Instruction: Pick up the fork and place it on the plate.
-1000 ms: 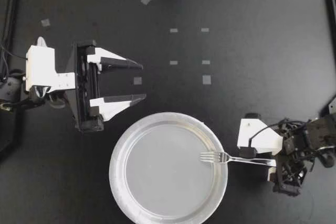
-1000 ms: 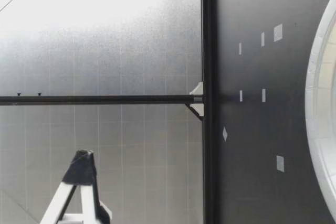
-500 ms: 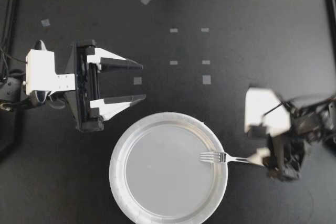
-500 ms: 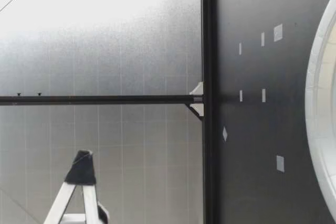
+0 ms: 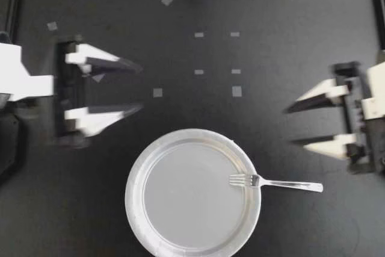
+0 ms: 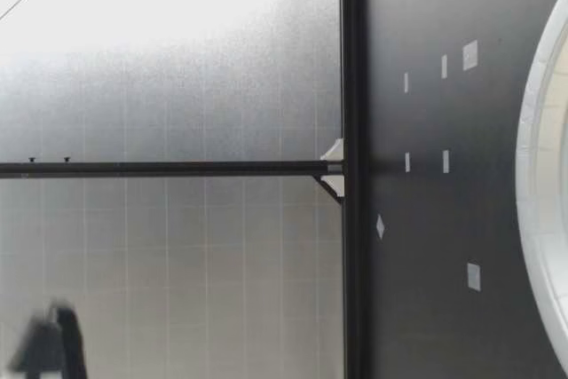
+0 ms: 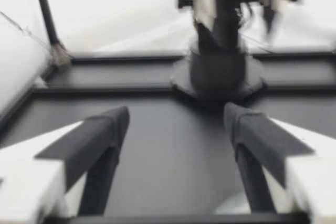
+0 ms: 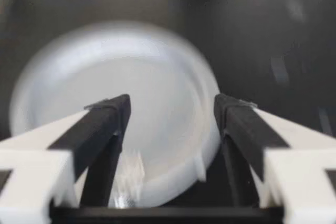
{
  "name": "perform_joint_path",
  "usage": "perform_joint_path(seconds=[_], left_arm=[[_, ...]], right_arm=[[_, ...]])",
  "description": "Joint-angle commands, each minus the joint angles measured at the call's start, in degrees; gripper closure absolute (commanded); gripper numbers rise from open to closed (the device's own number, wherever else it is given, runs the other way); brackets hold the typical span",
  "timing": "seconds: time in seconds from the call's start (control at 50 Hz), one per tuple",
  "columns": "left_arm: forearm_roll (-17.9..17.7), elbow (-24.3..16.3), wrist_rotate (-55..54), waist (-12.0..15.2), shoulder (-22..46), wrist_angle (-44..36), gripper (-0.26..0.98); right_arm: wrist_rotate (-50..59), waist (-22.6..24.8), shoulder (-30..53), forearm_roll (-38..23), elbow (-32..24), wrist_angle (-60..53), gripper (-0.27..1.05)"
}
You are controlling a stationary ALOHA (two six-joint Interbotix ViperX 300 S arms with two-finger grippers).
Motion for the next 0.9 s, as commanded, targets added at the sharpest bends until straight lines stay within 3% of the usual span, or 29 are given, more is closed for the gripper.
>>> perform_joint_path(seconds=[0.0, 0.18, 0.54, 0.7, 0.88], left_arm=[[0.2, -0.5, -0.1, 0.1, -5.3, 10.5, 0.02], [0.2, 2.4, -0.5, 0.1, -15.4, 28.5, 0.02], [0.0, 9.1, -1.2, 0.1, -27.3, 36.9, 0.02], [0.2, 7.6, -1.4, 0.1, -28.5, 41.6, 0.02], [0.6, 10.1, -1.6, 0.4, -28.6, 46.8, 0.02]], right_arm=[[0.6, -0.3, -3.7, 1.1, 1.6, 4.7, 0.14], [3.1, -0.3, -12.2, 4.6, 7.5, 11.0, 0.14], [2.9, -0.2, -13.7, 6.1, 10.7, 17.8, 0.14], [2.7, -0.2, -14.1, 6.0, 11.2, 18.0, 0.14], [2.7, -0.2, -14.2, 6.0, 11.2, 18.2, 0.14]])
